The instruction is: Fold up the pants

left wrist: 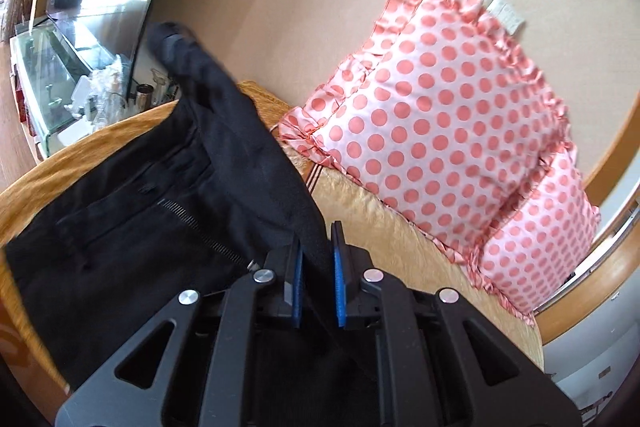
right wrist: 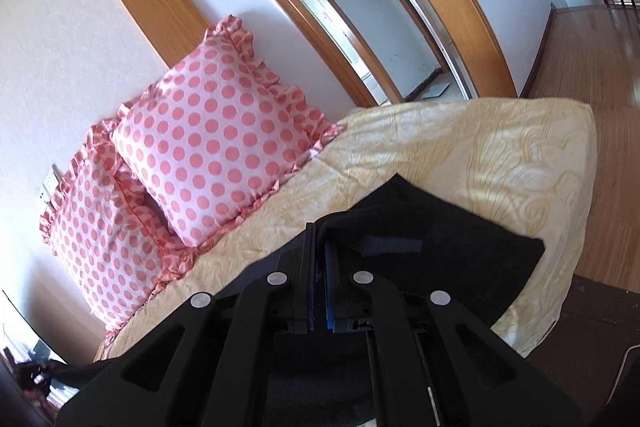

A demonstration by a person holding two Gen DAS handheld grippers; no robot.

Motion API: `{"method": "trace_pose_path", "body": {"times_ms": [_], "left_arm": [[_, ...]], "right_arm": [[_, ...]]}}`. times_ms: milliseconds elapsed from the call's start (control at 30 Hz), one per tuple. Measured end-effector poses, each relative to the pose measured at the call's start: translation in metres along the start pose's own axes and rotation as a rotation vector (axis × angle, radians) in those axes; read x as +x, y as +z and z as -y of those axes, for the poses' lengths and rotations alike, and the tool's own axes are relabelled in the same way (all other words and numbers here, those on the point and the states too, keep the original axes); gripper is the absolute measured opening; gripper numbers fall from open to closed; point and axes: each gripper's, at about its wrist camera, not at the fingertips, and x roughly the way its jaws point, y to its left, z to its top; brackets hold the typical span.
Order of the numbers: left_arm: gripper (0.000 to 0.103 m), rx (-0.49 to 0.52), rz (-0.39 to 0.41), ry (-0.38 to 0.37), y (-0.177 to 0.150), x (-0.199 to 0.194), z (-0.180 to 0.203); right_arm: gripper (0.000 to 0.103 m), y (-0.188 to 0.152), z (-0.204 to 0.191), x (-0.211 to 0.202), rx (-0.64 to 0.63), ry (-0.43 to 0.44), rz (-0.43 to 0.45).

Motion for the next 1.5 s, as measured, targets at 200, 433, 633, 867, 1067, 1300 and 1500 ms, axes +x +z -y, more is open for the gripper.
{"method": "trace_pose_path", "body": {"times_ms": [200,433,633,867,1067,1300,1500], "left_arm": [[0.011,-0.027,0.06,0.033,-0.069,-0.05,-0.032],[0.014,-0.106,0.047,0.066,-0.115,-0.054,-0.07],[0.069,-0.284,0.16,0.038,-0.104,-0.082,-0.1],[0.057,-0.381,0.098,0.056,-0.065,-0.065,-0.146],[0.056,-0.403,0.03,0.069,-0.059,-0.042,-0.156],[0.011,-0.369,0.007,0.137,-0.047,-0.025,-0.155],[0.004,-0.288,0.062,0.167,-0.043,-0.053,-0.153]], "right_arm": [[0.004,0.001,0.014,-0.015,0.032,-0.027,0.01],[0.004,-0.008,0.029,-0.014,0.062,-0.074,-0.028],[0.004,-0.008,0.025,-0.015,0.045,-0.089,-0.034],[0.004,-0.011,0.025,-0.009,0.041,-0.104,-0.047],[0.004,-0.012,0.024,-0.009,0.036,-0.113,-0.052],[0.004,-0.013,0.025,-0.008,0.037,-0.111,-0.052],[0.004,-0.009,0.026,-0.008,0.041,-0.112,-0.041]]}}
